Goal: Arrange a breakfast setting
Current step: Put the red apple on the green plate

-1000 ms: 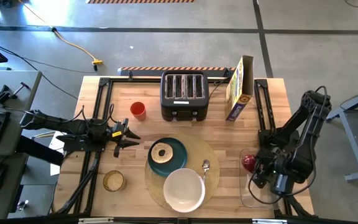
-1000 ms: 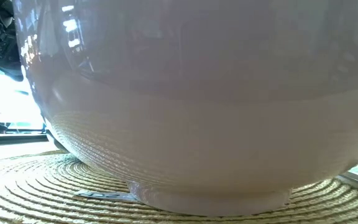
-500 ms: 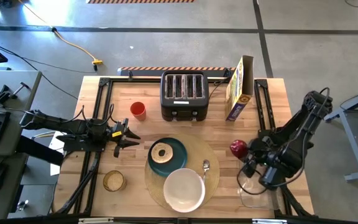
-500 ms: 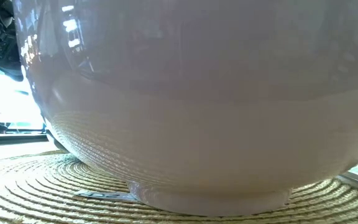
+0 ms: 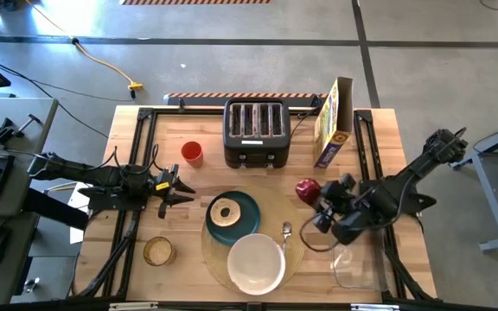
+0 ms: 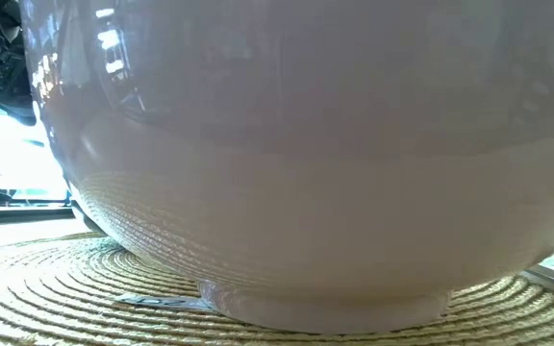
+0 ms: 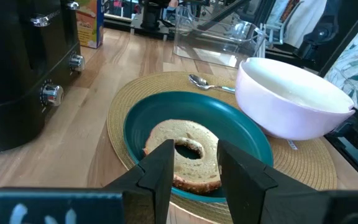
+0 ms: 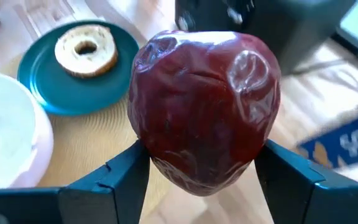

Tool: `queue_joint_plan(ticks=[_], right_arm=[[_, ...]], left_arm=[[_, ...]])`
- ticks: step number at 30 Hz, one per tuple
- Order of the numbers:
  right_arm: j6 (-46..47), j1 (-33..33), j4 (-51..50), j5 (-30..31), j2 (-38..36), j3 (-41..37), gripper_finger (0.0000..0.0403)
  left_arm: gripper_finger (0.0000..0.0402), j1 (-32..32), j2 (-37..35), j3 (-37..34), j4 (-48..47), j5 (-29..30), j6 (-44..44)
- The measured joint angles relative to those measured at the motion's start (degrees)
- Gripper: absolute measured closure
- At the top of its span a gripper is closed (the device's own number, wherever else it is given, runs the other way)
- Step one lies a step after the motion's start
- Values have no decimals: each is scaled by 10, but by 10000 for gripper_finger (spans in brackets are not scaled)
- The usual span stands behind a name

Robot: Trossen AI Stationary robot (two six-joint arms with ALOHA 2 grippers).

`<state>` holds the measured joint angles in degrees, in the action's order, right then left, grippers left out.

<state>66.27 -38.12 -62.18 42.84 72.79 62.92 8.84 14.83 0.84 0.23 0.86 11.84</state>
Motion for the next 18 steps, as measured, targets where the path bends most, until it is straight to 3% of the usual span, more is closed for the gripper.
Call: queue_joint_plan(ticks=[8,18], right_arm=[[-198,78,122,-6,9,0,167],[-355,142,258,-57,45,-1,167]], left_arm=[[289,0,0,0,0,0,0],[289,0,0,0,0,0,0]])
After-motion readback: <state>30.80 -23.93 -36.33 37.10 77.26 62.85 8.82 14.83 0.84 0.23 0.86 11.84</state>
